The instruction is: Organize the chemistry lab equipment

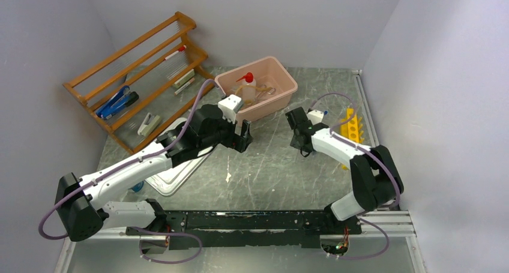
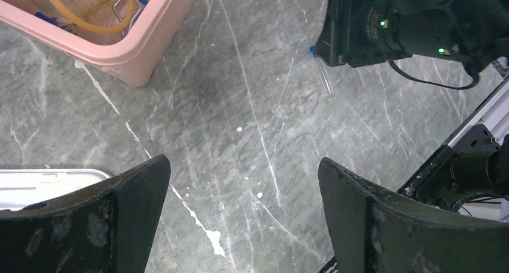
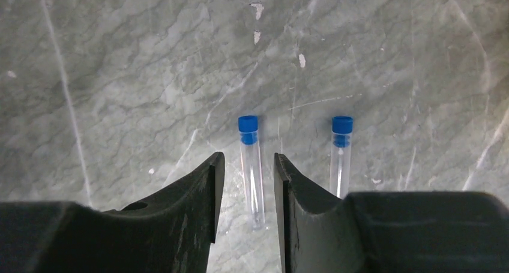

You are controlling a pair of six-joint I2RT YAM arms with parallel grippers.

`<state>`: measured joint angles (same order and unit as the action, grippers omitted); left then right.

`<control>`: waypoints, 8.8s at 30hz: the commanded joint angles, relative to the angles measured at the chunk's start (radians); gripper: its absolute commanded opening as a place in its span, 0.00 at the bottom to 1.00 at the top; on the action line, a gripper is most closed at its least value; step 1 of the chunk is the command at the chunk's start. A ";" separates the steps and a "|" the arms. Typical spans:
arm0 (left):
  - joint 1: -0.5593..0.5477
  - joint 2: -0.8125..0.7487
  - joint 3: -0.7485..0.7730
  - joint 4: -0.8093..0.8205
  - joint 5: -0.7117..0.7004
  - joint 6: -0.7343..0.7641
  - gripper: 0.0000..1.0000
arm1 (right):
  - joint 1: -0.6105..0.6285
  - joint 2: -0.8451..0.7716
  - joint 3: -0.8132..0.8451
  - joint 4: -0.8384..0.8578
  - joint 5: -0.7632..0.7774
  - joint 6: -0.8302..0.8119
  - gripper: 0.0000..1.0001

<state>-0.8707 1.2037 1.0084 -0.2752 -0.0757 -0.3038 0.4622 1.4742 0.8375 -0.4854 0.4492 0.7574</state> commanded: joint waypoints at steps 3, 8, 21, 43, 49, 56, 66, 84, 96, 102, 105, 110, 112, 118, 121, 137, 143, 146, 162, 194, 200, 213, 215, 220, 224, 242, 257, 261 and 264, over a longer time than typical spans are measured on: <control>0.011 0.005 0.000 0.031 -0.018 -0.005 0.96 | -0.028 0.099 0.041 0.041 -0.014 -0.038 0.39; 0.016 0.007 -0.003 0.034 -0.006 -0.001 0.95 | -0.056 0.145 0.035 0.091 -0.036 -0.061 0.34; 0.019 0.040 0.011 0.066 0.066 -0.005 0.93 | -0.079 0.120 0.029 0.157 -0.092 -0.082 0.11; 0.018 0.425 0.182 0.371 0.311 -0.222 0.53 | -0.079 -0.260 -0.007 0.394 -0.608 0.278 0.10; 0.018 0.444 0.181 0.363 0.264 -0.237 0.28 | -0.078 -0.273 -0.004 0.381 -0.634 0.272 0.11; 0.018 0.430 0.173 0.370 0.327 -0.101 0.05 | -0.089 -0.247 0.104 0.257 -0.734 0.092 0.42; 0.020 0.369 0.141 0.366 0.477 0.183 0.05 | -0.249 -0.227 0.244 0.001 -1.081 -0.187 0.51; 0.022 0.385 0.170 0.312 0.516 0.252 0.14 | -0.276 -0.221 0.240 -0.023 -1.178 -0.215 0.13; 0.061 0.171 0.079 0.221 0.296 0.134 0.75 | -0.309 -0.248 0.364 -0.245 -0.301 -0.353 0.09; 0.062 0.060 0.039 0.113 0.259 0.144 0.74 | -0.376 -0.226 0.381 -0.290 -0.007 -0.358 0.09; 0.062 0.016 0.017 0.088 0.242 0.162 0.74 | -0.412 -0.225 0.370 -0.264 0.024 -0.356 0.09; 0.062 -0.027 -0.019 0.096 0.219 0.184 0.75 | -0.440 -0.206 0.345 -0.164 0.002 -0.363 0.09; 0.062 -0.025 -0.019 0.099 0.215 0.187 0.74 | -0.441 -0.176 0.339 -0.116 -0.011 -0.373 0.09; 0.062 -0.021 -0.022 0.096 0.211 0.185 0.74 | -0.446 -0.099 0.310 0.024 -0.052 -0.391 0.09; 0.062 -0.009 -0.017 0.091 0.215 0.182 0.74 | -0.448 -0.074 0.259 0.100 -0.074 -0.403 0.09; 0.062 0.060 0.034 0.083 0.234 0.178 0.71 | -0.449 0.002 0.108 0.443 -0.114 -0.486 0.09; 0.062 0.062 0.040 0.081 0.229 0.175 0.70 | -0.448 0.009 0.056 0.495 -0.156 -0.492 0.10; 0.062 0.050 0.036 0.091 0.219 0.167 0.69 | -0.447 -0.004 0.022 0.537 -0.164 -0.495 0.11; 0.062 0.034 0.021 0.108 0.221 0.163 0.69 | -0.448 -0.026 -0.006 0.584 -0.126 -0.510 0.12; 0.062 0.029 0.013 0.105 0.220 0.160 0.69 | -0.448 0.054 -0.011 0.597 -0.112 -0.494 0.29; 0.062 0.026 0.012 0.106 0.222 0.158 0.68 | -0.448 0.054 0.008 0.577 -0.117 -0.480 0.32; 0.062 0.022 0.004 0.111 0.224 0.156 0.68 | -0.448 -0.015 0.070 0.409 -0.082 -0.427 0.38; 0.062 0.022 0.004 0.111 0.224 0.158 0.68 | -0.450 -0.025 0.069 0.373 -0.087 -0.411 0.39; 0.062 0.025 0.003 0.113 0.228 0.158 0.68 | -0.456 -0.024 0.048 0.313 -0.163 -0.402 0.39; 0.062 0.025 0.002 0.116 0.233 0.158 0.68 | -0.456 0.010 0.049 0.303 -0.184 -0.422 0.35; 0.062 0.037 0.009 0.114 0.235 0.160 0.68 | -0.457 0.129 0.163 0.326 -0.129 -0.545 0.20; 0.062 0.036 -0.001 0.114 0.227 0.160 0.68 | -0.456 0.054 0.141 0.312 -0.112 -0.379 0.29; 0.062 0.038 0.000 0.113 0.229 0.162 0.68 | -0.456 0.011 0.124 0.317 -0.077 -0.306 0.34; 0.062 0.040 0.001 0.114 0.232 0.161 0.68 | -0.483 0.011 0.151 0.291 -0.068 -0.260 0.42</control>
<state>-0.8097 1.2484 1.0069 -0.1867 0.1574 -0.1452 0.0132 1.5021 0.9722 -0.1833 0.3344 0.4038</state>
